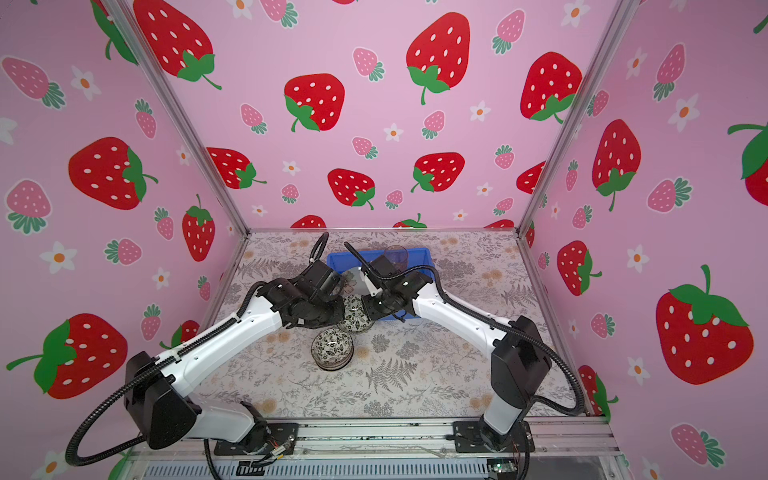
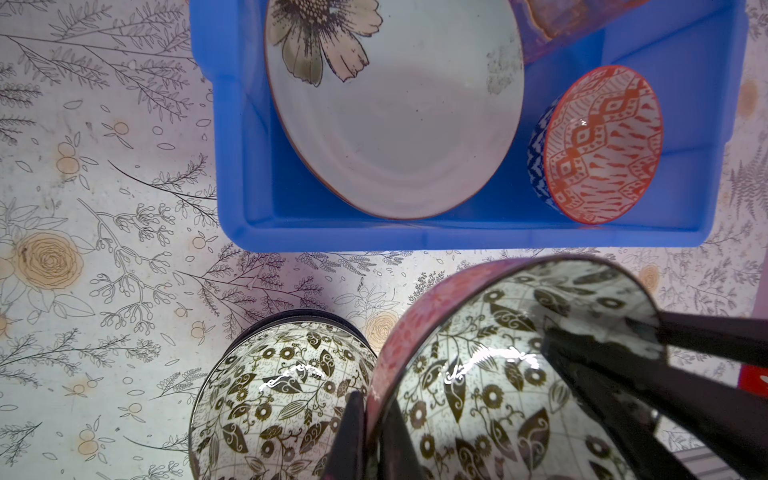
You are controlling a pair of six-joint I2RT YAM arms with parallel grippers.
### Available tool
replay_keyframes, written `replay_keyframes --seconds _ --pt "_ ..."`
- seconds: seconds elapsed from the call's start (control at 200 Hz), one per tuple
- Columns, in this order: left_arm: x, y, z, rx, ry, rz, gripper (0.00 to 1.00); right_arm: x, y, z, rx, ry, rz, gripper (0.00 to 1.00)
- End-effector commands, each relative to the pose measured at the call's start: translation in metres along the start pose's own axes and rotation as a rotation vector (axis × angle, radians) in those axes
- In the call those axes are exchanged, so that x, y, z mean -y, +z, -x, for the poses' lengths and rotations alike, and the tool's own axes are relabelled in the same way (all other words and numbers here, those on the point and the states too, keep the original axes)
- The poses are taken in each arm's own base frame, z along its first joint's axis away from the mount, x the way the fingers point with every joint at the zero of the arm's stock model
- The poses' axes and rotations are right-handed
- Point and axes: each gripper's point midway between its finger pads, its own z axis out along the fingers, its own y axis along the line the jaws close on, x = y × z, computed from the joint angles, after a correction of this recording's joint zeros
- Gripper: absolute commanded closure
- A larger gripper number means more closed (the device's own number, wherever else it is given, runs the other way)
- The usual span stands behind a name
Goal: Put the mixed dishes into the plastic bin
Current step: 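Carry the leaf bowl over the bin with right gripper while left releases and withdraws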
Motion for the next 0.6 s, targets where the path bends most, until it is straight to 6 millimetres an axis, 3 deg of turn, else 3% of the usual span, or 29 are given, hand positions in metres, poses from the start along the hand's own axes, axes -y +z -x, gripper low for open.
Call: replay_keyframes --seconds 0.0,0.24,0.42,0.595 --pt "0.011 -0.010 0.009 0.039 -0.002 -0.043 1.00 -0.002 -0.002 0.003 0.006 -0.004 -0.002 0.82" --pt "0.010 -0.010 0.008 0.044 -0.006 -0.052 0.95 -0.002 -0.005 0.005 0.016 -0.005 -0.002 0.93" --pt "0.010 -0.012 0.009 0.055 -0.001 -0.052 0.69 0.003 -0.013 0.010 0.043 0.010 -0.006 0.97" --pt "0.006 -0.030 0.019 0.124 0.011 -0.050 0.40 0.011 -0.022 0.013 0.056 0.029 -0.003 1.00"
